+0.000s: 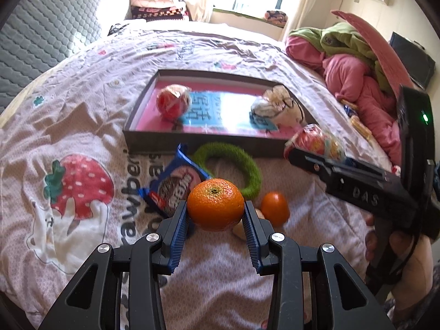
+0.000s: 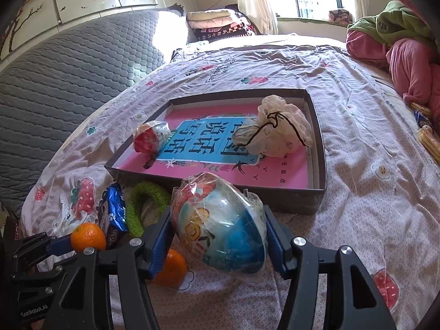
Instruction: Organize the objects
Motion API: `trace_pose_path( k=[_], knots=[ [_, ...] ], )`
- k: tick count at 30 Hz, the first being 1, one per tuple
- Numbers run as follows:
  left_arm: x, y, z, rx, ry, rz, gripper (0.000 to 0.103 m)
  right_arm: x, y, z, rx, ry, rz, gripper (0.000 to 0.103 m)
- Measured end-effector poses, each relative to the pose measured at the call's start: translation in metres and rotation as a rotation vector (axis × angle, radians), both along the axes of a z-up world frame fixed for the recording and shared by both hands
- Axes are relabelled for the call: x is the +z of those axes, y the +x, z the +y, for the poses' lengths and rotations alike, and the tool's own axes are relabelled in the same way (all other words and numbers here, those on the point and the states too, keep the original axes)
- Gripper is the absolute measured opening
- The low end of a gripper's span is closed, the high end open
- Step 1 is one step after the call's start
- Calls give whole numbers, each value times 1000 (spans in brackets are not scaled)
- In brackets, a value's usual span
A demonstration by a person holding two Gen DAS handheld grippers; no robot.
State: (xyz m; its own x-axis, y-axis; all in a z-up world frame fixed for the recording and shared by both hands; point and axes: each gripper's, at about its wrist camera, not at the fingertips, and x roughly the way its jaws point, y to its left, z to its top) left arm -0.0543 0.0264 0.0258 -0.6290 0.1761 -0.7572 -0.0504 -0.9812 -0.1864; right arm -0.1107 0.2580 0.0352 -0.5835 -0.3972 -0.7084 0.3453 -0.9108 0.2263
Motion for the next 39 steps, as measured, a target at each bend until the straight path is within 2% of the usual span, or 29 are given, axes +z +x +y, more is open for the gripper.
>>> trace_pose_path(
  k=[13,39],
  knots=[
    [6,-25,0,54,-20,34,40,10,2,3,-28,-19,31,60],
    [16,-43,-9,114,-35,75,40,21,-1,-7,-50,-67,56,60]
  ],
)
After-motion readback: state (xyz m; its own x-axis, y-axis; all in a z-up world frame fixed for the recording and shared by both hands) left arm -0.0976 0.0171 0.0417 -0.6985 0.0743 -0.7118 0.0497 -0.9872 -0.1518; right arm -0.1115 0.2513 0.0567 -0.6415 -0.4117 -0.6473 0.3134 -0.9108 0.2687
